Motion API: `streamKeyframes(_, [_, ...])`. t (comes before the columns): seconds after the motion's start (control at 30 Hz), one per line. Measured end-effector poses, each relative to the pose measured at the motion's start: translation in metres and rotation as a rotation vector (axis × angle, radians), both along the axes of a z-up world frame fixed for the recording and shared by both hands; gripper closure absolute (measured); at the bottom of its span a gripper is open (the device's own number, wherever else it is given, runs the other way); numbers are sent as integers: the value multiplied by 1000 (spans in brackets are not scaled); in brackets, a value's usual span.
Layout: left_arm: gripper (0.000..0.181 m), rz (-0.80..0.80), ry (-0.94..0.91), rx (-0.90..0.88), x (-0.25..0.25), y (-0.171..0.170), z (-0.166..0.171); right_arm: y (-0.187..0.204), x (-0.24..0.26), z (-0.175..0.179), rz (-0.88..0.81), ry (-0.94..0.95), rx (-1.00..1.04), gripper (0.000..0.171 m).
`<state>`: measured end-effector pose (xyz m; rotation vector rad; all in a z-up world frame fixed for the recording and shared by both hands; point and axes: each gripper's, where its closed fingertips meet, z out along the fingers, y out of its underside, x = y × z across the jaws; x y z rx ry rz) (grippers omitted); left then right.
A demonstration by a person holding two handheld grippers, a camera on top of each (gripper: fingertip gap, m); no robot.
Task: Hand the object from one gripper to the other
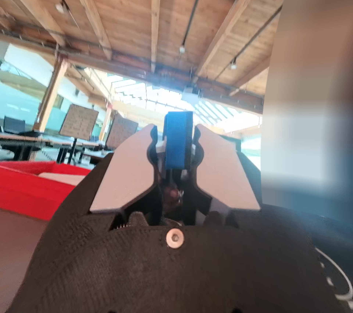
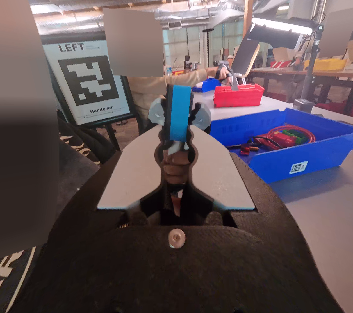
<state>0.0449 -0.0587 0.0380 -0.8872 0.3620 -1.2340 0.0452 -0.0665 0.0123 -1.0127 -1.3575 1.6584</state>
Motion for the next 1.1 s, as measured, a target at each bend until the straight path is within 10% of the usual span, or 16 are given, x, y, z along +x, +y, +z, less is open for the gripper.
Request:
streamKeyframes(0.5, [147, 73, -29, 31, -3, -2, 4, -5, -1, -5, 14, -42, 22, 148])
streamKeyframes(0.67, [180, 60, 11, 41, -5, -7, 6, -1, 7, 6, -20, 27, 42, 146])
streamKeyframes(0.8, [178, 76, -13, 33, -2, -5, 4, 5, 9, 17, -14, 93, -53, 148])
streamKeyframes(0.97, [130, 10, 97, -62, 9, 3, -7, 6, 12, 13, -13, 49, -17, 148])
streamKeyframes(1.1, [159, 2, 127, -28, 14, -2, -7, 3, 8, 9, -18, 34, 14, 148])
